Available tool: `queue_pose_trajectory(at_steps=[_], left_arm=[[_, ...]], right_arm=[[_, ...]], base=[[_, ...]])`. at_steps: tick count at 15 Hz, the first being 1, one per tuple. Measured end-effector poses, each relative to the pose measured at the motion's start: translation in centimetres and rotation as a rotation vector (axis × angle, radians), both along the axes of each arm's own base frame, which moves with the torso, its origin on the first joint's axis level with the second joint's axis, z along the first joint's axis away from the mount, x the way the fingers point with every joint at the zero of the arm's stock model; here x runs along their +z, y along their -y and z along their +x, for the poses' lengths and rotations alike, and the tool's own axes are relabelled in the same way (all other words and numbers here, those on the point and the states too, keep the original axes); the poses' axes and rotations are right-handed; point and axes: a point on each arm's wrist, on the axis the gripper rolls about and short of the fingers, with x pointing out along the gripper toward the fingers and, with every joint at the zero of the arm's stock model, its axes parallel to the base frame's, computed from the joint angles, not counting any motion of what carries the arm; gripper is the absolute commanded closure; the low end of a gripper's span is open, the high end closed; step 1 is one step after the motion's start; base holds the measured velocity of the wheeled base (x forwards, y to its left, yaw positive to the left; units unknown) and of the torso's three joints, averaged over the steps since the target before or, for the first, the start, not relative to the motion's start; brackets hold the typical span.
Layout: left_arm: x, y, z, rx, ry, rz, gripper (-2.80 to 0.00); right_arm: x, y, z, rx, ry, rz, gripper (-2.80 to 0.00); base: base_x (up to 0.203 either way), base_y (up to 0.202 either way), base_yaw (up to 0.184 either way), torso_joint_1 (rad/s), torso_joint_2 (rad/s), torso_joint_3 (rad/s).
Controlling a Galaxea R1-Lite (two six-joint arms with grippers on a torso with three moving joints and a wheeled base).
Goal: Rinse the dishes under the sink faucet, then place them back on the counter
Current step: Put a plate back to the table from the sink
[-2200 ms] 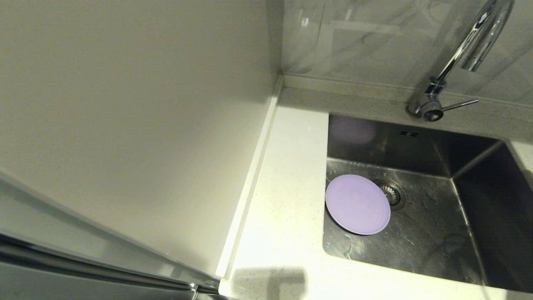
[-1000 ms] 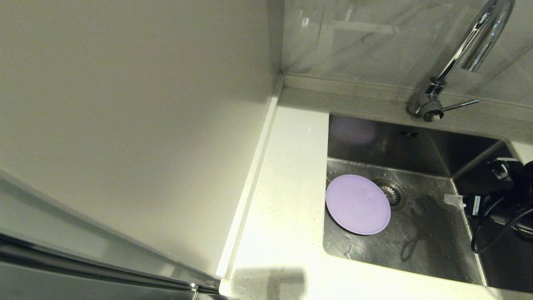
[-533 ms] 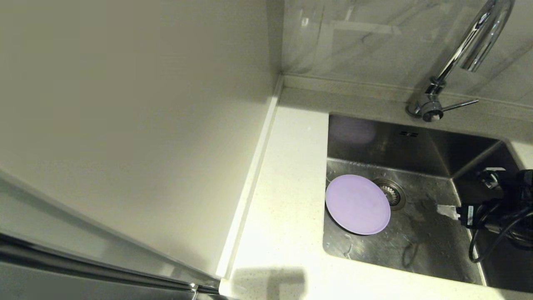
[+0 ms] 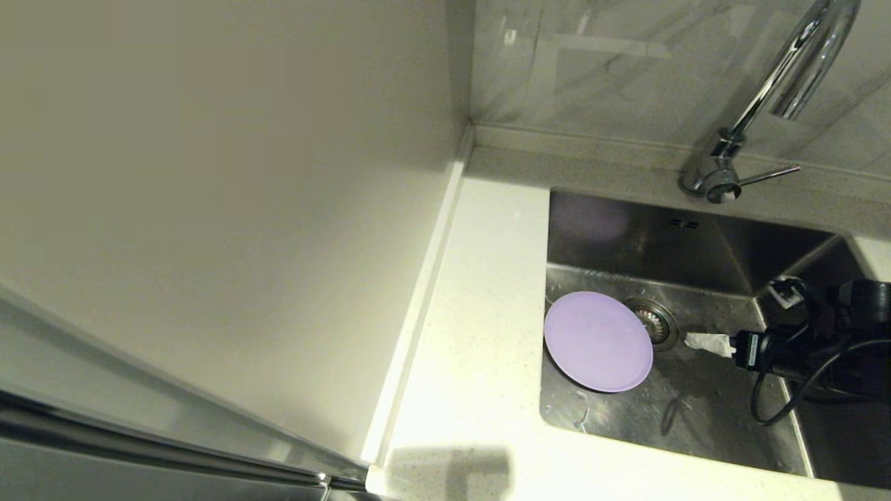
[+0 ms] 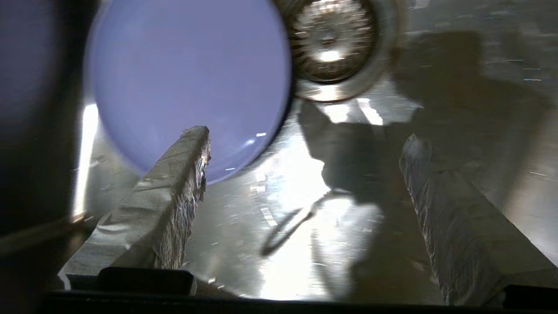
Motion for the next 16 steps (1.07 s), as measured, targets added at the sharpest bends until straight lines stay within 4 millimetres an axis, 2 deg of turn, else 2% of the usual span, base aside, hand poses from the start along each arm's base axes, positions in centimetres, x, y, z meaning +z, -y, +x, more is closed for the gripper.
queue_pose_trajectory(at_steps=[9, 16], left_arm=[[0.0, 0.0, 0.0, 0.000, 0.000, 0.000, 0.00], [0.0, 0.0, 0.0, 0.000, 0.000, 0.000, 0.00]], right_arm=[[-3.6, -1.9, 1.6, 0.137, -0.086, 0.084, -2.80], [-4.7, -3.4, 3.6, 0.149, -0.095, 0.016, -2.80]], base=[[0.000, 0.000, 0.000, 0.000, 0.00, 0.000], [0.000, 0.000, 0.000, 0.000, 0.00, 0.000]])
